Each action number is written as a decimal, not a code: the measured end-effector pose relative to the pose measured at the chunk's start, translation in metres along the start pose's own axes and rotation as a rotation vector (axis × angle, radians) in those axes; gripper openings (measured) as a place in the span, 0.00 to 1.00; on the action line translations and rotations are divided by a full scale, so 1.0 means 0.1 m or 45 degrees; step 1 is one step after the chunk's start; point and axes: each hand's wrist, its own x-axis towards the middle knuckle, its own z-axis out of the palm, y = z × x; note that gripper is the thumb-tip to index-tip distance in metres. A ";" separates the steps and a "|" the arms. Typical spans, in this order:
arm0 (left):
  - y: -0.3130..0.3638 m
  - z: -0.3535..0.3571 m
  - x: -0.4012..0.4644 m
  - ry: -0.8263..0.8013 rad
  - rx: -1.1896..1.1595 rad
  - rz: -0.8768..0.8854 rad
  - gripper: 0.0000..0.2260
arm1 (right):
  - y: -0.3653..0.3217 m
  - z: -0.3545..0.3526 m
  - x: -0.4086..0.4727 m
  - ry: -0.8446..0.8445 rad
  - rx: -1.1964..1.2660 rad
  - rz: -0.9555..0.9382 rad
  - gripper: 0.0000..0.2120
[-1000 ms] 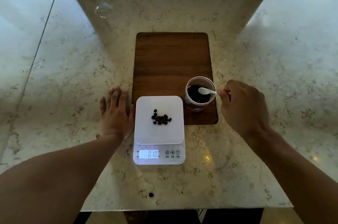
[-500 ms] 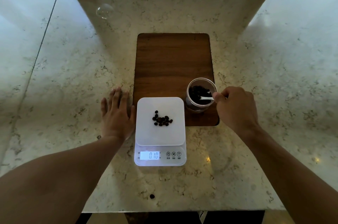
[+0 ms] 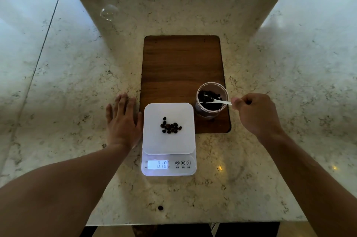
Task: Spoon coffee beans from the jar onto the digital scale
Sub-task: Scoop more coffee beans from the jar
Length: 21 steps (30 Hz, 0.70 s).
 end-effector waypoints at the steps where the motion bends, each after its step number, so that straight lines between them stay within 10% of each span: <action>1: 0.00 0.00 0.00 0.002 -0.001 -0.001 0.29 | 0.01 0.00 0.00 -0.006 0.014 0.010 0.15; 12: 0.01 -0.01 -0.01 -0.012 0.008 -0.014 0.29 | 0.09 -0.02 0.02 -0.012 0.034 0.042 0.14; 21: 0.00 0.01 -0.01 0.004 0.003 -0.010 0.29 | -0.04 -0.03 -0.05 0.315 -0.399 -0.488 0.11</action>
